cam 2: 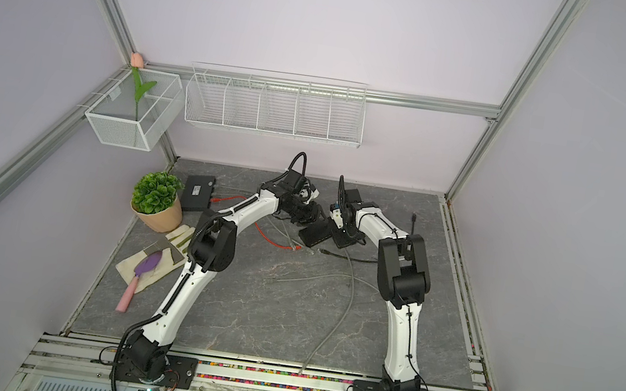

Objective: Insert the plug into the switch port

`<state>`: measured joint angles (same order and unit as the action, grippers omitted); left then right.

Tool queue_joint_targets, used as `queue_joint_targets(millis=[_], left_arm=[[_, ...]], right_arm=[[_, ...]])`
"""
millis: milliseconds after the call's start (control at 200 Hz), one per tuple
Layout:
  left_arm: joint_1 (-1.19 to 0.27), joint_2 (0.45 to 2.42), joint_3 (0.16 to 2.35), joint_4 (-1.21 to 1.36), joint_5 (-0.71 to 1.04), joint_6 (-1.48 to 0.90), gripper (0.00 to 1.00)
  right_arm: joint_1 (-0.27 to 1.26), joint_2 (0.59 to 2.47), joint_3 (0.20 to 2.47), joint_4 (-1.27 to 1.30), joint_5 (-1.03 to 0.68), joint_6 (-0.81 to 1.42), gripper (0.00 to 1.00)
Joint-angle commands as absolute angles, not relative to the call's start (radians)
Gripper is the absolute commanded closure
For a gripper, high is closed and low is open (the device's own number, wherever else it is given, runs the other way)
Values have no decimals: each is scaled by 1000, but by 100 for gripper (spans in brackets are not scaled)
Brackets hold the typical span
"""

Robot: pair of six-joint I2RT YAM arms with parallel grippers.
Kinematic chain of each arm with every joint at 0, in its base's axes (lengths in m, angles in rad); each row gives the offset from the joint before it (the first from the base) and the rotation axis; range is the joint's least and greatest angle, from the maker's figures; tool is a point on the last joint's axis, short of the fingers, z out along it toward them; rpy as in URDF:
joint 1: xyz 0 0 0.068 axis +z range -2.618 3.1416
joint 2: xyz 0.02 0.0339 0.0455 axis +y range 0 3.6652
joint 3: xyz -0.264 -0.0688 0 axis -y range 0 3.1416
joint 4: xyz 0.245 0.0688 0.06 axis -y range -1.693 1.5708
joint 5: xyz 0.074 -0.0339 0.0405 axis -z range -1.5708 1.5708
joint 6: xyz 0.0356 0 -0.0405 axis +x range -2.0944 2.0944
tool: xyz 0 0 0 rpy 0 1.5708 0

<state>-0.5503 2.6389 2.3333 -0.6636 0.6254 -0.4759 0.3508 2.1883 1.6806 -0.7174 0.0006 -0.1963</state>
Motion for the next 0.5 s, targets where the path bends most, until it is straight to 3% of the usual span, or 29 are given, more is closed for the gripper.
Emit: queue_joint_targets(millis=[0, 495], left_arm=[[-557, 2677, 2297, -730, 598, -448, 44], [-540, 2655, 2240, -711, 631, -436, 59]], right_arm=[[363, 2136, 1660, -690, -29, -219, 93], [386, 2109, 1653, -653, -66, -223, 93]])
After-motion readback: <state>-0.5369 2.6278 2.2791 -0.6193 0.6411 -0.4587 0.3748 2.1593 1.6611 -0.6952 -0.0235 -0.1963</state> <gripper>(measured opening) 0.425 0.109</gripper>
